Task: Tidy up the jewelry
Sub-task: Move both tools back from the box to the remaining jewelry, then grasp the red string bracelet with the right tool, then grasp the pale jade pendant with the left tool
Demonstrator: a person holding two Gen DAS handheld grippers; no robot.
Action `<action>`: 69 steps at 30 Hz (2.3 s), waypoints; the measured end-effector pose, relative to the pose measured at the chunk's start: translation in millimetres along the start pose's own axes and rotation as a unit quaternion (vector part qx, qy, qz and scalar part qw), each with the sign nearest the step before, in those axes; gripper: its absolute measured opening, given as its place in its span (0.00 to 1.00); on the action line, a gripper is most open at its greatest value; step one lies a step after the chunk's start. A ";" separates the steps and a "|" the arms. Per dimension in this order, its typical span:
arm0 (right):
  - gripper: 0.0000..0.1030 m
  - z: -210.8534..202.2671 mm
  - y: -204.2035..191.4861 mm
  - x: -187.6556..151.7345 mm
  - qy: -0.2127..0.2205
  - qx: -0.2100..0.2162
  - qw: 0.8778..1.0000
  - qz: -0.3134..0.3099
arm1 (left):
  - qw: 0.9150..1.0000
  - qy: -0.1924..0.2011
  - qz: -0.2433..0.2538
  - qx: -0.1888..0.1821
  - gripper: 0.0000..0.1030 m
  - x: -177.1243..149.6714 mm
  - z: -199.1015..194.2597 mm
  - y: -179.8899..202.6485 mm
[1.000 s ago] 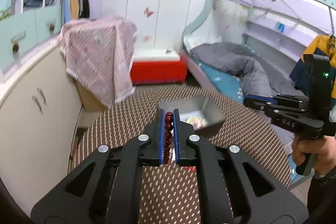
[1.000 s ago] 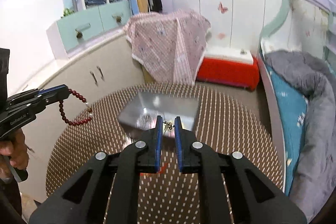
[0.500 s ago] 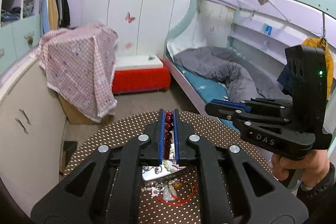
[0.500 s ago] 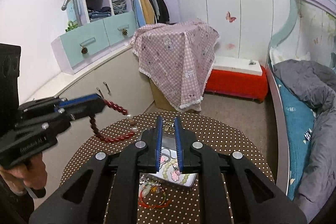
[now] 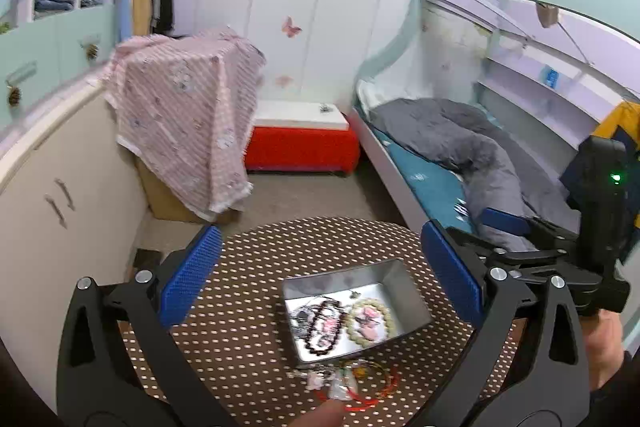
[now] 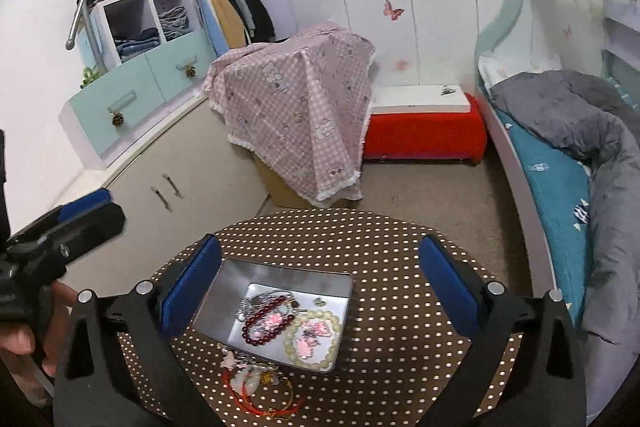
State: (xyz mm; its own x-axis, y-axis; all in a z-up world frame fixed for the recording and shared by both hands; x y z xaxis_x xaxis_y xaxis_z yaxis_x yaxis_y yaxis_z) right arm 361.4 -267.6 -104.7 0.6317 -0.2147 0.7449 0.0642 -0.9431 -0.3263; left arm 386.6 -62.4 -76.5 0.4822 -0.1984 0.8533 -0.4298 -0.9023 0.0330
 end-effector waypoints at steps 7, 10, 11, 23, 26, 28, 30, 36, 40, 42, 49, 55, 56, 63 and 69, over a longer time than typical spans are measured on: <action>0.92 -10.7 1.8 -2.8 0.009 -0.006 1.000 0.003 | 0.999 0.009 -0.014 0.031 0.94 -17.2 -19.1 -11.9; 0.92 -15.8 0.4 -5.6 0.013 -0.004 1.000 0.003 | 0.999 0.010 -0.015 0.047 0.94 -27.2 -25.4 -17.0; 0.92 -18.3 0.2 -7.4 0.015 -0.005 1.000 0.002 | 0.998 0.011 -0.013 0.053 0.94 -30.9 -27.8 -17.9; 0.92 -27.8 -1.8 -71.8 -0.016 -0.005 1.000 -0.017 | 0.995 -0.018 -0.018 0.094 0.94 -88.5 -39.3 -29.2; 0.92 -18.4 -5.6 -95.6 -0.043 0.006 0.999 -0.024 | 0.995 -0.037 -0.027 0.091 0.94 -107.8 -35.1 -30.4; 0.92 -11.4 -10.1 -109.1 -0.058 0.010 0.998 -0.034 | 0.994 -0.046 -0.027 0.090 0.94 -116.3 -33.0 -30.8; 0.92 -2.7 -16.3 -123.5 -0.073 0.018 0.996 -0.047 | 0.994 -0.056 -0.028 0.093 0.94 -125.5 -30.7 -31.3; 0.84 22.1 -41.0 -152.6 -0.106 0.039 0.988 -0.107 | 0.991 -0.088 -0.034 0.091 0.94 -151.9 -24.1 -33.1; 0.63 38.5 -52.2 -164.4 -0.129 0.044 0.980 -0.144 | 0.990 -0.099 -0.038 0.092 0.94 -160.3 -21.2 -35.3; 0.57 46.1 -56.0 -166.6 -0.134 0.046 0.977 -0.157 | 0.990 -0.103 -0.036 0.090 0.94 -162.2 -18.7 -35.0; 0.02 58.8 -59.2 -172.9 -0.160 0.035 0.969 -0.185 | 0.989 -0.117 -0.018 0.083 0.94 -165.4 -4.1 -25.5; 0.02 43.8 -39.4 -170.6 -0.153 0.052 0.978 -0.130 | 0.989 -0.130 0.004 0.071 0.94 -163.4 18.4 -10.5; 0.02 40.0 -34.7 -168.4 -0.148 0.058 0.981 -0.114 | 0.988 -0.135 0.011 0.070 0.94 -163.4 24.8 -6.6; 0.02 18.9 -15.9 -157.9 -0.125 0.073 0.987 -0.066 | 0.986 -0.150 0.030 0.069 0.94 -163.6 46.3 10.8; 0.01 -0.8 -4.2 -149.0 -0.099 0.102 0.989 -0.025 | 0.986 -0.154 0.032 0.052 0.94 -167.2 45.8 21.6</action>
State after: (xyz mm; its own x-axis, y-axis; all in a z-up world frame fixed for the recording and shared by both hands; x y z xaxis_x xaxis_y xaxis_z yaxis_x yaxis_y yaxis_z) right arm 266.4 -231.8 -213.9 0.7614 -0.0959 0.6412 0.2419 -0.8756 -0.4181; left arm 331.6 -66.2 -242.3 0.6731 -0.3485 0.6523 -0.3941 -0.9154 -0.0824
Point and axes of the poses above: each gripper's, at about its wrist camera, not at the fingertips, and z roughly the way its jaws point, y to its right, x to its top, the point moved 2 cm from there along z, roughly the way its jaws point, and after that the axes turned 8 degrees about z, right-handed, at the moved point
